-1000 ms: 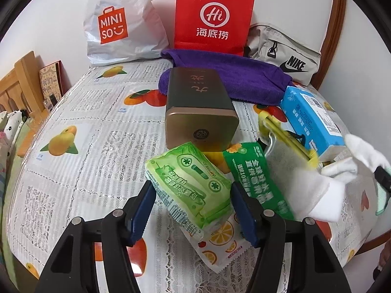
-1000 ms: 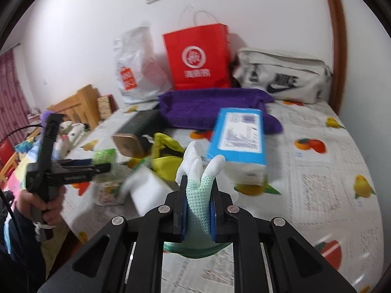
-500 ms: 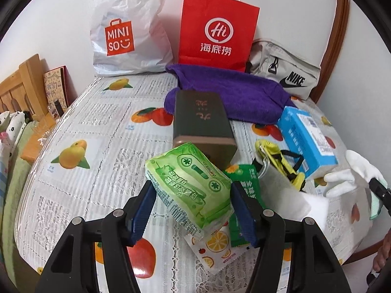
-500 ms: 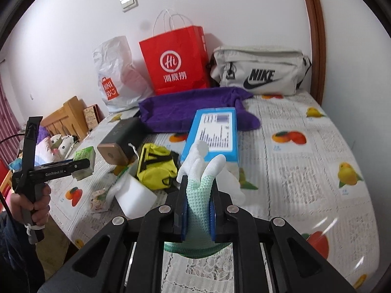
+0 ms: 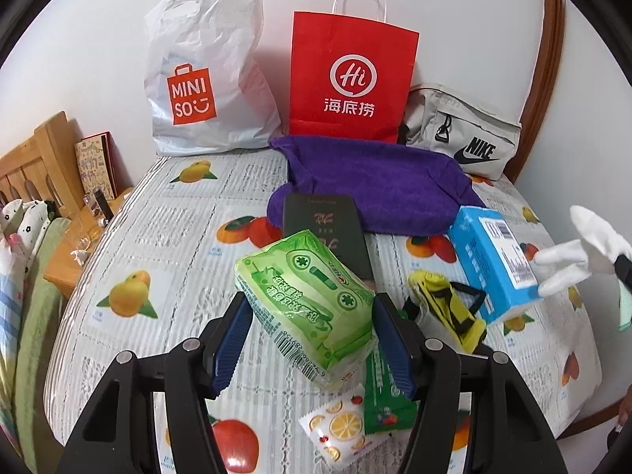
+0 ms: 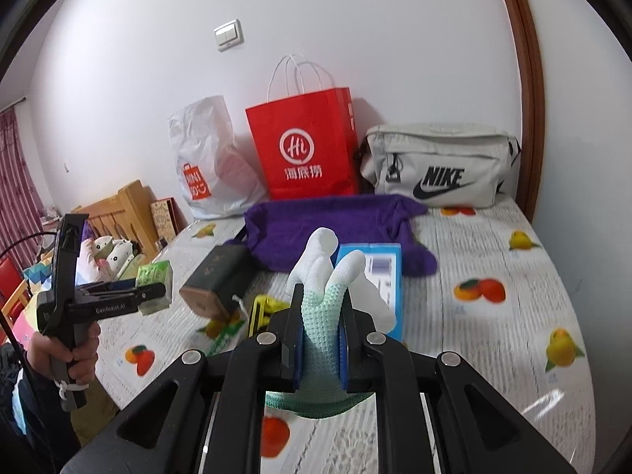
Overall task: Organize soft objects
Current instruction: 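Carry the glove with the right tool while the left tool carries the wipes pack to the purple towel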
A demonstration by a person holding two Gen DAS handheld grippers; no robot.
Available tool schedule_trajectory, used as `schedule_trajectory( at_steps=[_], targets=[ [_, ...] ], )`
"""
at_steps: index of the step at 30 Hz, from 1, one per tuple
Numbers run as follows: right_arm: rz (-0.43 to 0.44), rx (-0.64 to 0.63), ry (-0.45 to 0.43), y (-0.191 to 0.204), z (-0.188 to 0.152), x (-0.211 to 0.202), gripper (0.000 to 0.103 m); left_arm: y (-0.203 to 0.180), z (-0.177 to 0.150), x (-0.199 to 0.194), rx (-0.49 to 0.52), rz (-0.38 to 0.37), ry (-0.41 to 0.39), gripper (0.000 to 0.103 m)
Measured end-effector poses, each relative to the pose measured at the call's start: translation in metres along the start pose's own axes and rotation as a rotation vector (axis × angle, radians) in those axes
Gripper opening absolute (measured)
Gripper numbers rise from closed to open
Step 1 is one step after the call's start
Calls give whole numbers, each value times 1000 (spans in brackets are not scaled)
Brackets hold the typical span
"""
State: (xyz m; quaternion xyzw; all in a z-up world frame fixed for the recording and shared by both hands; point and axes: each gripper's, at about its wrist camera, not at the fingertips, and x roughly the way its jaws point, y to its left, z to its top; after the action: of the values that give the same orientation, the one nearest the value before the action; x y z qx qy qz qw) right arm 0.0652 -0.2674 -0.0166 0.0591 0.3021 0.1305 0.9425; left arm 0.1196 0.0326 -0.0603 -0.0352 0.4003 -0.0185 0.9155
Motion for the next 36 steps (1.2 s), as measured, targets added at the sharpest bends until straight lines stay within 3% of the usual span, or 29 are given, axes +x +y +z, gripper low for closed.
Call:
schedule_trajectory(
  at_steps=[18, 36],
  targets=[
    [-13, -32, 5, -7, 74, 73, 13, -8, 69, 36, 27, 30, -3, 61],
    [-18, -24, 83, -45, 107, 186, 13, -25, 134, 131, 48, 26, 65, 61]
  ],
)
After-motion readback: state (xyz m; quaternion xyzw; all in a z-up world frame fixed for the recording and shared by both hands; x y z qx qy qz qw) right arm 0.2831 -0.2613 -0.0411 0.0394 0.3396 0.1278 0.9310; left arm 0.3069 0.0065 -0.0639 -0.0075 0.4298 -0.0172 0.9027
